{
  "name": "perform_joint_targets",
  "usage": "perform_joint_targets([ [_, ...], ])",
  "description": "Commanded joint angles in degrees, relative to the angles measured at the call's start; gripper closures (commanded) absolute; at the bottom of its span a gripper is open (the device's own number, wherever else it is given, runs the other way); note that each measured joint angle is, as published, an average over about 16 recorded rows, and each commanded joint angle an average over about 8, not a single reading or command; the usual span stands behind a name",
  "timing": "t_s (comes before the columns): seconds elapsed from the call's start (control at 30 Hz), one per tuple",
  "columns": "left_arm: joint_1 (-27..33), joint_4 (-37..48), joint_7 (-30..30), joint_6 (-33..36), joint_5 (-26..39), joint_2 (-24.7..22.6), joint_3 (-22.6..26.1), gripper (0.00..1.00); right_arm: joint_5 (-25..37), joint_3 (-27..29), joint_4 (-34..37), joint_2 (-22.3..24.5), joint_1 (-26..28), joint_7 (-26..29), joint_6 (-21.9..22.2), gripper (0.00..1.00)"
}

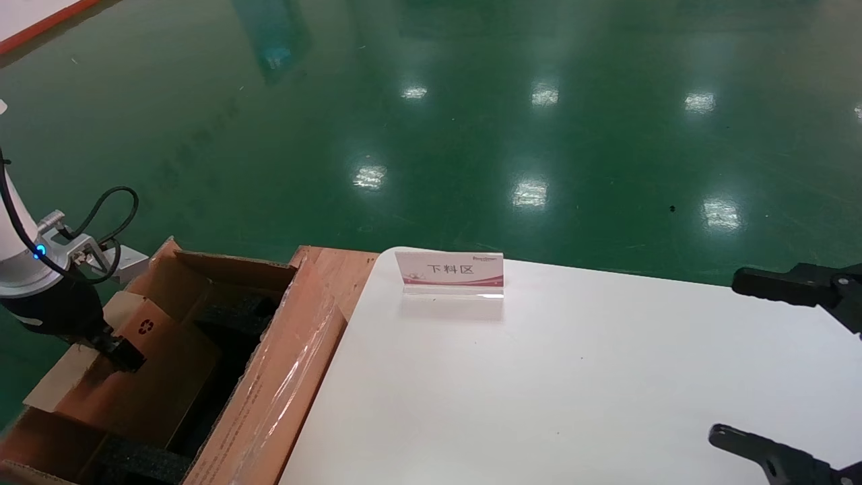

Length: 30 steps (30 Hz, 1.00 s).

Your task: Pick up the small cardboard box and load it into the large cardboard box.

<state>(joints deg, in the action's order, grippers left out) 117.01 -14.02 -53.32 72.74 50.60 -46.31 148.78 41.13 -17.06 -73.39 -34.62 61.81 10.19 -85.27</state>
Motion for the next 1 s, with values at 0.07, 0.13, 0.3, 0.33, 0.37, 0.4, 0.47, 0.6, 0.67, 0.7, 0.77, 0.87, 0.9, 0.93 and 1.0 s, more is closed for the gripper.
perform_joint_targets([
  [0.07, 0.1, -0.2, -0.1, 0.0, 0.0, 0.1, 0.0, 0.0, 0.0, 0.0, 0.0, 0.0, 0.0, 0.0, 0.0, 0.0],
  [0.13, 0.2, -0.3, -0.1, 0.0, 0.0, 0.1, 0.0, 0.0, 0.0, 0.0, 0.0, 0.0, 0.0, 0.0, 0.0, 0.0],
  [0.3, 0.3, -0.4, -0.1, 0.0, 0.1, 0.2, 0.1, 0.0, 0.0, 0.0, 0.0, 0.0, 0.0, 0.0, 0.0, 0.0],
  [0.33, 0.3, -0.4, -0.1, 0.0, 0.1, 0.2, 0.1, 0.0, 0.0, 0.0, 0.0, 0.0, 0.0, 0.0, 0.0, 0.0],
  [0.37, 0.4, -0.4, -0.1, 0.0, 0.1, 0.2, 0.1, 0.0, 0.0, 0.0, 0.0, 0.0, 0.0, 0.0, 0.0, 0.0],
  [0.4, 0.4, -0.5, -0.2, 0.0, 0.2, 0.2, 0.1, 0.0, 0.0, 0.0, 0.0, 0.0, 0.0, 0.0, 0.0, 0.0],
  [0.47, 0.4, -0.5, -0.2, 0.0, 0.2, 0.2, 0.1, 0.0, 0.0, 0.0, 0.0, 0.0, 0.0, 0.0, 0.0, 0.0],
  [0.6, 0.7, -0.6, 0.0, -0.1, -0.1, 0.3, -0.1, 0.0, 0.0, 0.0, 0.0, 0.0, 0.0, 0.0, 0.0, 0.0],
  [0.67, 1.0, -0.8, 0.5, -0.1, -0.1, 0.1, -0.2, 0.0, 0.0, 0.0, 0.0, 0.0, 0.0, 0.0, 0.0, 0.0],
  [0.7, 1.4, -1.0, 0.9, -0.2, -0.2, 0.0, -0.4, 0.0, 0.0, 0.0, 0.0, 0.0, 0.0, 0.0, 0.0, 0.0],
  [0.77, 2.4, -1.6, 2.1, -0.2, -0.4, -0.2, -0.7, 0.0, 0.0, 0.0, 0.0, 0.0, 0.0, 0.0, 0.0, 0.0],
  [0.87, 4.4, -2.9, 4.4, -0.3, -0.8, -0.5, -1.3, 0.0, 0.0, 0.0, 0.0, 0.0, 0.0, 0.0, 0.0, 0.0],
  [0.9, 5.3, -3.4, 5.2, -0.5, -1.1, -0.6, -1.7, 0.0, 0.0, 0.0, 0.0, 0.0, 0.0, 0.0, 0.0, 0.0],
  [0.93, 6.2, -4.0, 6.0, -0.6, -1.5, -0.5, -2.1, 0.0, 0.0, 0.0, 0.0, 0.0, 0.0, 0.0, 0.0, 0.0],
  [1.0, 8.1, -5.5, 7.6, -1.0, -2.5, -0.1, -3.1, 0.0, 0.0, 0.0, 0.0, 0.0, 0.0, 0.0, 0.0, 0.0],
])
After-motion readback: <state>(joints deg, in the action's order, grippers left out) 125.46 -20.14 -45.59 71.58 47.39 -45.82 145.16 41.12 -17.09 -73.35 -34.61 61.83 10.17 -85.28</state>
